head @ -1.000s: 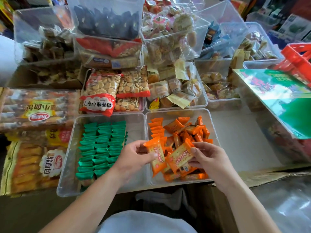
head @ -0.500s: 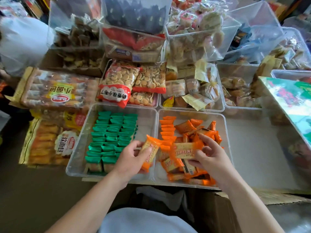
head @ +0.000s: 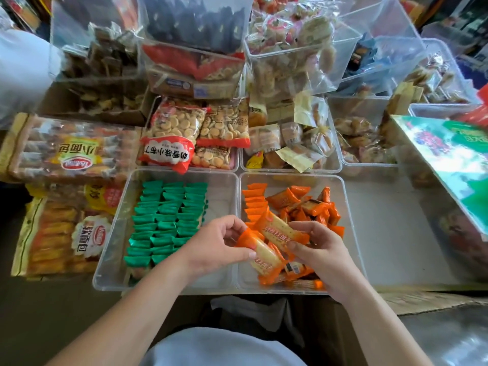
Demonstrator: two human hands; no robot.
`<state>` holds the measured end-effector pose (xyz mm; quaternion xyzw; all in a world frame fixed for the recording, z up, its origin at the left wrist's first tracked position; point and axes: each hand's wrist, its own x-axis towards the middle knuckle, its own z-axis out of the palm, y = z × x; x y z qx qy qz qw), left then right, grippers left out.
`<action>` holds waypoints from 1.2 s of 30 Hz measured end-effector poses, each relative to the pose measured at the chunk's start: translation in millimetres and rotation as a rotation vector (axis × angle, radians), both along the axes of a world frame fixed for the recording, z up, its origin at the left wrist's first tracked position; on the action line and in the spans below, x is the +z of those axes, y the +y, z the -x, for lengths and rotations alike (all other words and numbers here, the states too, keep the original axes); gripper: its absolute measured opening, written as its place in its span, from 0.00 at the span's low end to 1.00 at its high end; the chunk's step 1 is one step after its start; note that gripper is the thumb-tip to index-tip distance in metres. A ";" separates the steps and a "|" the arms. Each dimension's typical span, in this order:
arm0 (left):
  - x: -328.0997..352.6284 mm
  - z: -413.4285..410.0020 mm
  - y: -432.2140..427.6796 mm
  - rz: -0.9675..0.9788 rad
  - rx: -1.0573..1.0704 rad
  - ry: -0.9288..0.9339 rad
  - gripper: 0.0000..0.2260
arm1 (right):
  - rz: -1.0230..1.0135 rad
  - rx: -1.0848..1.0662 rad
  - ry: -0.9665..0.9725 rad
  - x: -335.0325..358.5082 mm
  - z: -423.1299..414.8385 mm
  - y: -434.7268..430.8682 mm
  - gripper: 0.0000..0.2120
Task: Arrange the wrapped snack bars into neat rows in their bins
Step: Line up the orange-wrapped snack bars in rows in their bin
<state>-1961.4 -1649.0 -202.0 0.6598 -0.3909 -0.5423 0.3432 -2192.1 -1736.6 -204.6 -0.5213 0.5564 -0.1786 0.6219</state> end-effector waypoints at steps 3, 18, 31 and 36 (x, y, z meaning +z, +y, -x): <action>-3.1 11.3 -5.1 0.046 0.050 -0.027 0.14 | -0.022 0.050 -0.104 3.9 -0.5 6.3 0.07; -12.9 25.5 3.9 -0.020 0.201 0.180 0.28 | 0.057 0.201 -0.065 3.5 -5.5 13.4 0.21; -16.6 4.6 5.8 0.039 0.372 0.073 0.15 | 0.121 0.251 0.184 -9.7 -12.6 -11.5 0.10; -24.8 -9.6 19.2 0.004 0.439 -0.045 0.14 | 0.301 0.514 0.592 -54.3 -27.3 -38.1 0.12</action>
